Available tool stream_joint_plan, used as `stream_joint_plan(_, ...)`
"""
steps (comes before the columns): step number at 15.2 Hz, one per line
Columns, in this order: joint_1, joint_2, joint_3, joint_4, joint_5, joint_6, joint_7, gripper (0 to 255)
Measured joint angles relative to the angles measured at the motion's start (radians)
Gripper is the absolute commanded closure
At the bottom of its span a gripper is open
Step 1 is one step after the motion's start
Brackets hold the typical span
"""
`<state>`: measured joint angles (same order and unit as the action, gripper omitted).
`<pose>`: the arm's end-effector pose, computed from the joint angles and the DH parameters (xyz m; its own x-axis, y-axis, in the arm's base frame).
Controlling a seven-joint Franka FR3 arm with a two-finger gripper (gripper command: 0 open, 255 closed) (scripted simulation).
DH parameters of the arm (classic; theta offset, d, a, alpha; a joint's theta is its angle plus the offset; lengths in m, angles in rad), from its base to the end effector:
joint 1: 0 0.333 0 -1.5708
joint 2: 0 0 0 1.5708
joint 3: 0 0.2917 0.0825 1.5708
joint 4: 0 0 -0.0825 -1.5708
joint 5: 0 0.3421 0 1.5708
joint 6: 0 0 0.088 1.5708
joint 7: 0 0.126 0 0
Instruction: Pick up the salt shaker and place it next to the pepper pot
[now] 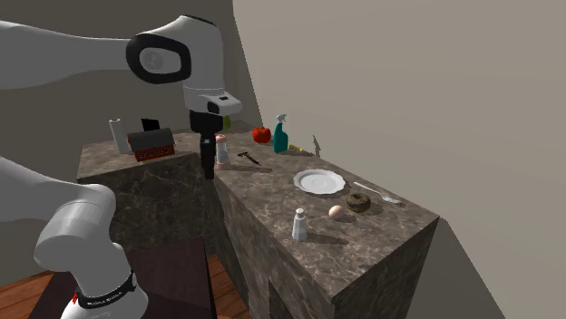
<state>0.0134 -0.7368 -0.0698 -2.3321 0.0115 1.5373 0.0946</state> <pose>0.2894 -0.0197 0.5472 0.9895 -0.1292 -0.0643 -0.1326 -0.9898 -0.0525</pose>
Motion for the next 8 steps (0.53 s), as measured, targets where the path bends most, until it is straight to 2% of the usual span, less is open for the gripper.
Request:
stream_joint_plan(3, 0.001, 0.029, 0.003, -0.008, 0.005, 0.040, 0.007, 0)
stream_joint_plan(8, 0.004, 0.175, 0.001, -0.002, 0.015, 0.195, 0.020, 0)
